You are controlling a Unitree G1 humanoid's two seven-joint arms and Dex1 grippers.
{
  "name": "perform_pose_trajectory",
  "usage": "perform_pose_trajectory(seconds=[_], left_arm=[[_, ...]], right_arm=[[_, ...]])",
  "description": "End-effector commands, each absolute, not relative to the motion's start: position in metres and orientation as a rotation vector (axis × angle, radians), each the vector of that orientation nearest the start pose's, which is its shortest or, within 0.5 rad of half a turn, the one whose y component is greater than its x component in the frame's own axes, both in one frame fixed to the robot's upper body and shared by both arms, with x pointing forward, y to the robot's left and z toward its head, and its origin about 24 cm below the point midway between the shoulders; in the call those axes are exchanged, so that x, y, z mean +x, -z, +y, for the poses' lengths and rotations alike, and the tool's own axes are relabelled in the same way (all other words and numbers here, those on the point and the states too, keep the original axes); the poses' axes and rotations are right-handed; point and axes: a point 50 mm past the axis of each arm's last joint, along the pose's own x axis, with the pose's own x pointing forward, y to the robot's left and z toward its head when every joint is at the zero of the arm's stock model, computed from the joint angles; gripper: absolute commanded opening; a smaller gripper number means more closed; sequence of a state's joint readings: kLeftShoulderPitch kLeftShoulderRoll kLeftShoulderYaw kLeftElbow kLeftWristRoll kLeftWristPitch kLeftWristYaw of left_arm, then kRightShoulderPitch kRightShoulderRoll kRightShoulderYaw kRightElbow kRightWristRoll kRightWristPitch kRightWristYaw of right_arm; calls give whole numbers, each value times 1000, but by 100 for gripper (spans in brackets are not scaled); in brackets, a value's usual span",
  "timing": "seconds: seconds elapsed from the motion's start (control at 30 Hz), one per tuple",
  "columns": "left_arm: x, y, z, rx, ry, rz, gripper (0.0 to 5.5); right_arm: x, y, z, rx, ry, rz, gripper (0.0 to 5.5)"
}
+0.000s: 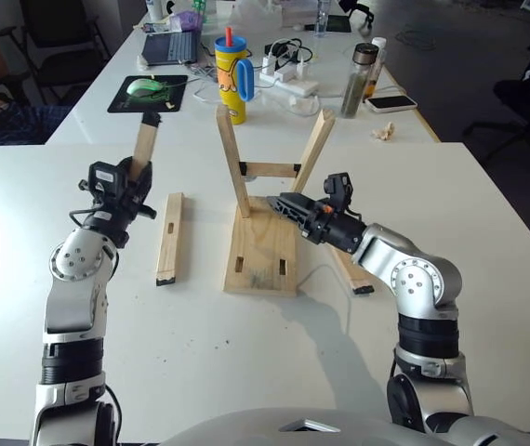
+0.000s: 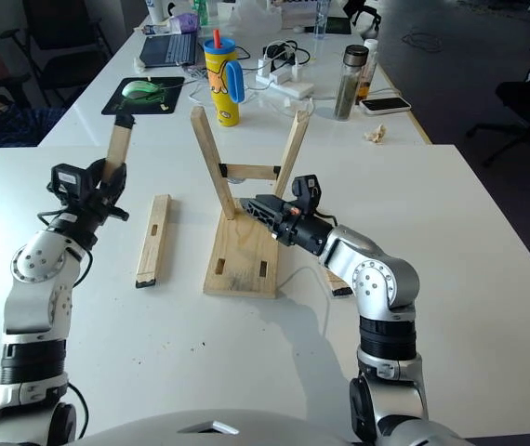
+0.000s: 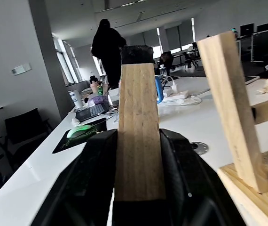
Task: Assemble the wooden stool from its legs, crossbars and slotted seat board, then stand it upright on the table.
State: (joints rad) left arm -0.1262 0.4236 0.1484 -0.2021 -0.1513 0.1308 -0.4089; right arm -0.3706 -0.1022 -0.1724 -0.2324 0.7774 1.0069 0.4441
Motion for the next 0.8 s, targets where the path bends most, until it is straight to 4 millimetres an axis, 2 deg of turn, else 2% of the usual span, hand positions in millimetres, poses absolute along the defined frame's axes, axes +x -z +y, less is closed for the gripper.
perform_pose_trajectory(seconds=[0.03,0.27,0.47,0.6,0.77,0.8], left_arm=[[250,-125,184,418,537,-186,131],[245,-121,142,340,628,-230,131],[240,-120,132,280,622,-242,131],[237,-117,123,262,648,-233,131],[235,-115,117,246,662,-224,131],[234,-116,117,245,661,-224,131]], right_arm=[[274,-151,-100,767,-990,238,318],[272,-156,-89,803,-1027,266,323],[284,-150,-95,903,-907,275,323],[287,-159,-96,990,-912,234,323],[288,-166,-94,1018,-926,218,323],[288,-166,-93,1020,-922,219,305]])
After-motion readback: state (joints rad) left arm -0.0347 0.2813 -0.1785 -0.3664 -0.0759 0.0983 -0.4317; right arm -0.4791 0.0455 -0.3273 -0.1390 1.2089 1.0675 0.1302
